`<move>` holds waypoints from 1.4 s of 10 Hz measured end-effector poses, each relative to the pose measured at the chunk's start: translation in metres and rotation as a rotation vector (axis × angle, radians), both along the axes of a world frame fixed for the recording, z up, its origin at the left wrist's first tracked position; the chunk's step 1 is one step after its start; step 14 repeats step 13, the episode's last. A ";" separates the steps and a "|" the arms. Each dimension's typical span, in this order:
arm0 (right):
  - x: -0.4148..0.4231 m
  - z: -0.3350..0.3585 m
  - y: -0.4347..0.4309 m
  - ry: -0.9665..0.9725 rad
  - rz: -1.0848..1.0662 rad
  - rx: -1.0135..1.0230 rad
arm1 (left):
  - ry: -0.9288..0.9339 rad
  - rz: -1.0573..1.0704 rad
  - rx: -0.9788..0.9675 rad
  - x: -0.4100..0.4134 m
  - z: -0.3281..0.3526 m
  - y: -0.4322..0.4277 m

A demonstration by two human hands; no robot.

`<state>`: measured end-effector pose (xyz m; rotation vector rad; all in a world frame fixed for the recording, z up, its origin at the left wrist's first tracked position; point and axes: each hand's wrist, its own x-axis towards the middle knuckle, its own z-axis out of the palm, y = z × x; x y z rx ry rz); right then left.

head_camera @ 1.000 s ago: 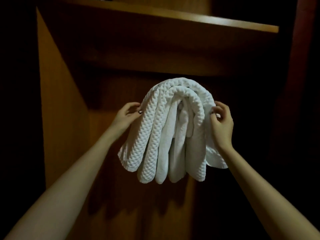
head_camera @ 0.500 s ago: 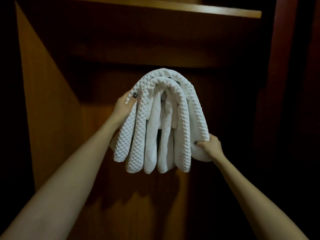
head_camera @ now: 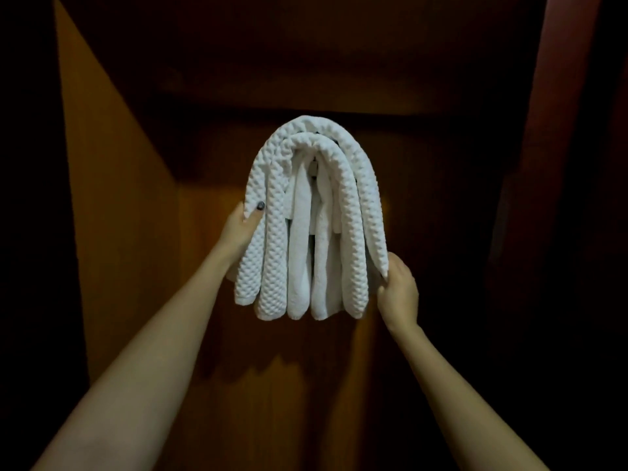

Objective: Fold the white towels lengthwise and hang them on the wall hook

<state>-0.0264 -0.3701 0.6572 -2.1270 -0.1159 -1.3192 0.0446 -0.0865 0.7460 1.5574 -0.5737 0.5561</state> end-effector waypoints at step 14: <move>-0.115 0.050 0.119 0.595 -0.255 -0.250 | -0.067 0.270 0.985 -0.116 -0.036 0.056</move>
